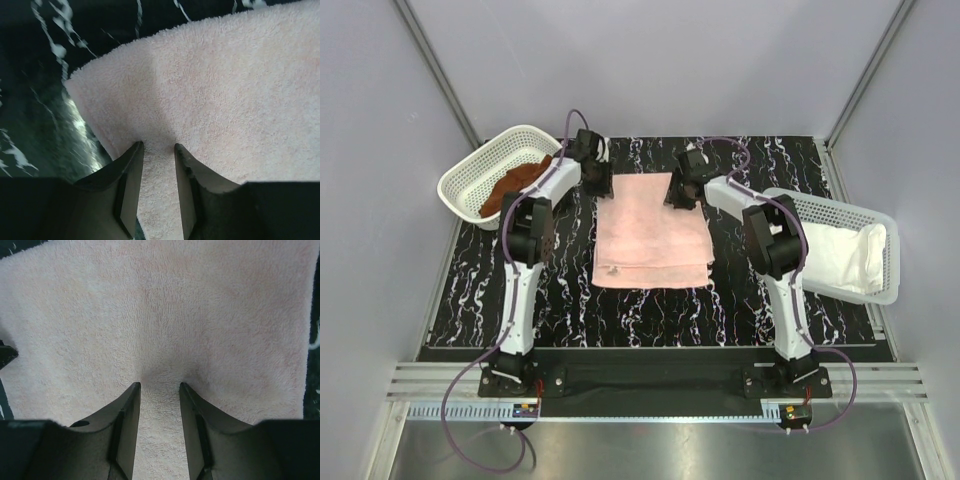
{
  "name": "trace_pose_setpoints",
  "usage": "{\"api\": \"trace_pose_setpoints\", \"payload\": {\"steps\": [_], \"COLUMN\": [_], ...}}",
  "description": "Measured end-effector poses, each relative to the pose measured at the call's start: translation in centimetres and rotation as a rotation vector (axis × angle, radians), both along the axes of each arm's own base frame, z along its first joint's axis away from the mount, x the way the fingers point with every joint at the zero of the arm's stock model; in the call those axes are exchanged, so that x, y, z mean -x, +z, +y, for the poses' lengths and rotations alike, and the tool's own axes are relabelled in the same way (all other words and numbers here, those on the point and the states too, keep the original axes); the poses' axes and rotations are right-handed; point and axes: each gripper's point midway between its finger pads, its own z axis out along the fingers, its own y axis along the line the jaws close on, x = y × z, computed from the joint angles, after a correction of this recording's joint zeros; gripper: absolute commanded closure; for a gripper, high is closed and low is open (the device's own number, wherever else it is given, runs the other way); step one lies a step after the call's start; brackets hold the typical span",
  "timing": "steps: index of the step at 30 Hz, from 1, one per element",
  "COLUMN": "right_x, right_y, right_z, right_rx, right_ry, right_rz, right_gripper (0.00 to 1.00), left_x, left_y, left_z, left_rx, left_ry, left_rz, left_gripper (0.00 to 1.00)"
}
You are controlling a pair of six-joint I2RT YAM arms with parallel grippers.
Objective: Fold and stack the towels
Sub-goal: Fold the towel
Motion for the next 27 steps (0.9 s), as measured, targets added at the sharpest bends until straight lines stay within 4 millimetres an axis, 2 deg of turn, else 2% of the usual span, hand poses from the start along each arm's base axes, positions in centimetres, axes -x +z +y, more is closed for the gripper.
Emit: {"api": "trace_pose_setpoints", "payload": {"steps": [3,5,8,11,14,17,19,20,22,27], "right_x": [-1.9,-2.7,-2.6,-1.2,0.7,3.7,6.0,7.1,8.6,11.3], "right_y": [0.4,0.9,2.0,3.9,7.1,10.4,11.5,11.8,11.4,7.3], "right_z": [0.9,1.1,0.7,-0.3,-1.4,-3.3,-4.8,-5.5,-6.9,-9.6], "right_rx": [-0.010,-0.003,0.028,0.067,0.092,0.118,0.134,0.139,0.154,0.180], "right_ry": [0.000,0.010,0.023,0.041,0.057,0.061,0.059,0.058,0.052,0.039], "right_rz": [-0.022,-0.030,-0.024,0.001,-0.002,-0.014,-0.002,0.004,0.033,0.168], "right_gripper": [0.54,0.53,0.52,0.52,0.51,0.51,0.51,0.51,0.51,0.54], "left_x": [-1.2,-1.0,0.0,3.4,6.8,10.2,12.6,13.6,16.1,21.5], "left_y": [0.3,0.5,1.1,2.9,6.8,11.3,12.6,12.5,10.9,3.7], "left_z": [1.1,2.0,2.8,3.5,3.9,3.9,3.6,3.4,3.1,2.6], "left_rx": [-0.003,-0.012,-0.020,-0.038,-0.047,-0.026,-0.004,0.008,0.024,0.072], "left_ry": [0.010,0.017,0.026,0.026,0.025,0.012,0.000,-0.003,-0.013,-0.002], "left_rz": [-0.012,0.004,0.030,0.060,0.023,-0.066,-0.105,-0.116,-0.081,0.108], "left_gripper": [0.59,0.56,0.55,0.51,0.50,0.50,0.50,0.50,0.50,0.55]}}
